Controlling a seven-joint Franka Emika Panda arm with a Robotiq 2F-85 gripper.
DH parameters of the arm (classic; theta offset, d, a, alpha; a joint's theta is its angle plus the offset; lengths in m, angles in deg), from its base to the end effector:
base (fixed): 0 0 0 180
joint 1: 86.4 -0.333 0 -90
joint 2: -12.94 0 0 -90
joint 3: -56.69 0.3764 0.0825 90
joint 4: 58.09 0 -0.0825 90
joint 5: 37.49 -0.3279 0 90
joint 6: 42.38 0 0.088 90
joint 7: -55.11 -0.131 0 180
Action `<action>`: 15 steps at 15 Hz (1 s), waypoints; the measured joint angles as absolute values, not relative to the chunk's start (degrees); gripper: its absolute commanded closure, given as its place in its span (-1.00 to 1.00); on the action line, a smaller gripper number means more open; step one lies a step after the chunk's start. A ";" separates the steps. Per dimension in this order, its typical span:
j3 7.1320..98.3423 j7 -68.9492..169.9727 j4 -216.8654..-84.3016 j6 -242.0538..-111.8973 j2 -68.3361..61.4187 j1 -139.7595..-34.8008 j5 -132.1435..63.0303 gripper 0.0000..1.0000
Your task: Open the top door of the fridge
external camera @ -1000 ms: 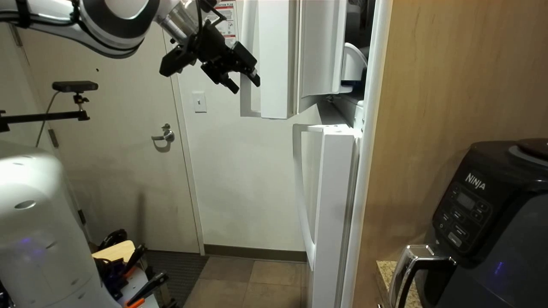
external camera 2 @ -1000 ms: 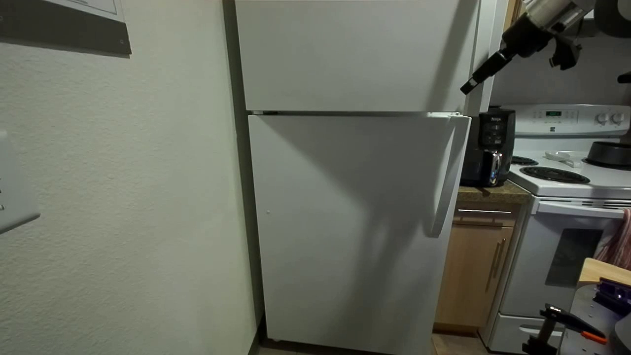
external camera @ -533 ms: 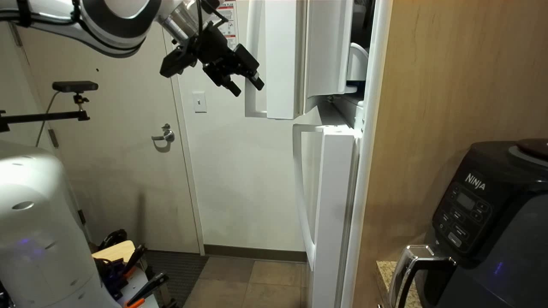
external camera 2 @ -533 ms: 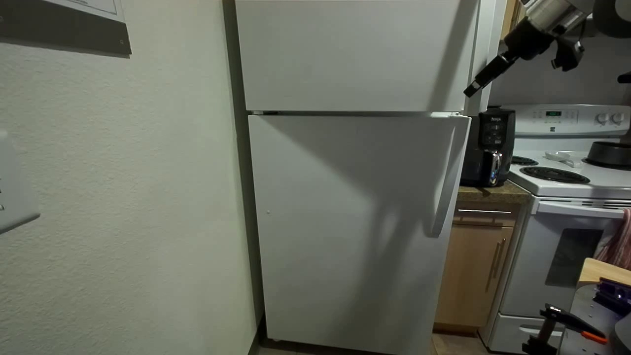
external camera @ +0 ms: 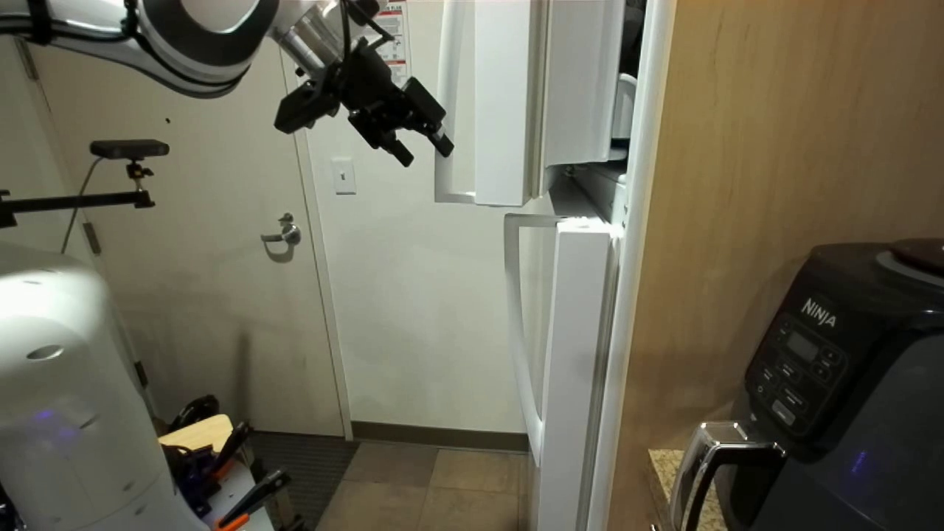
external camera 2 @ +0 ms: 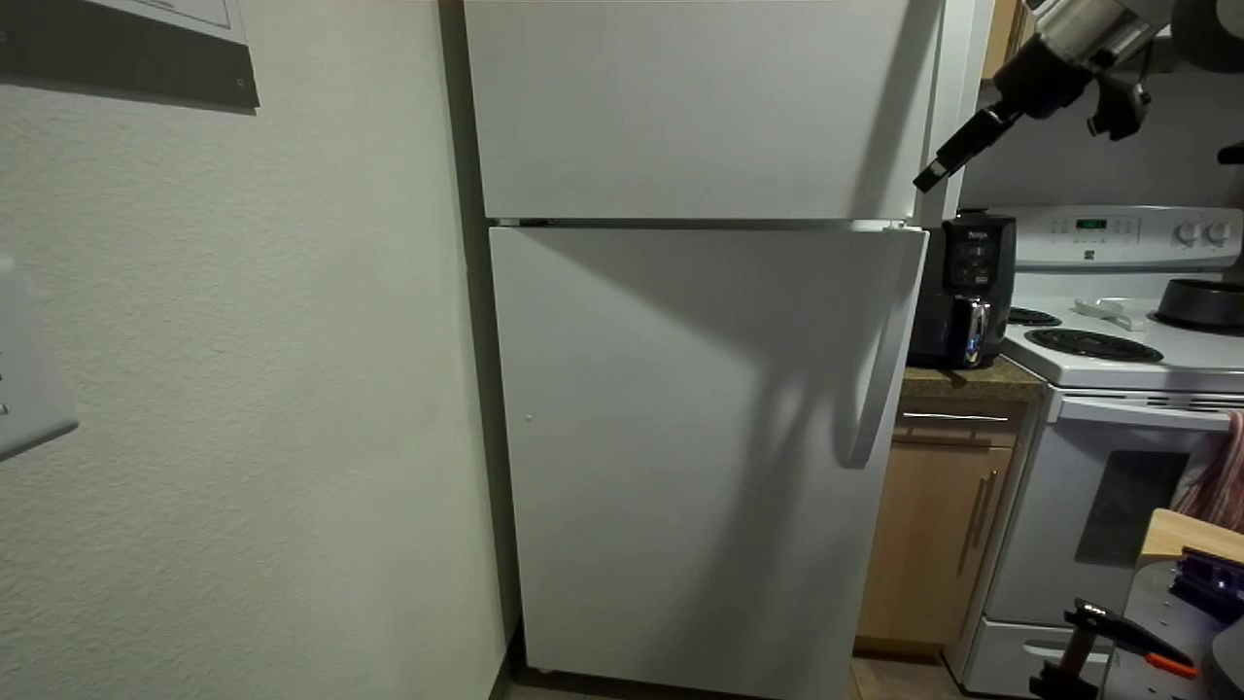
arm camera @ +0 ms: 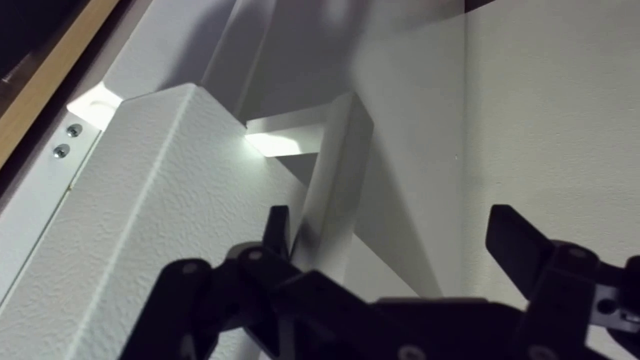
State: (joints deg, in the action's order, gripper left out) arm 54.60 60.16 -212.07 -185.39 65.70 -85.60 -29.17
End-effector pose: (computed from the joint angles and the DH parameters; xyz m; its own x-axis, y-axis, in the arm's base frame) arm 0.2405 -0.0178 0.6044 0.7449 0.1567 0.6485 0.0582 -0.9836 0.1709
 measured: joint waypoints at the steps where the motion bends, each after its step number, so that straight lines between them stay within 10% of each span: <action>1: 54.40 60.16 -212.07 -185.40 65.70 -85.95 -29.26 -1.00; 15: 54.17 60.16 -212.62 -185.43 66.03 -90.71 -32.07 -1.00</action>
State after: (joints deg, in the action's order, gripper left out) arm 54.17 60.16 -212.62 -185.43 66.03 -90.71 -32.07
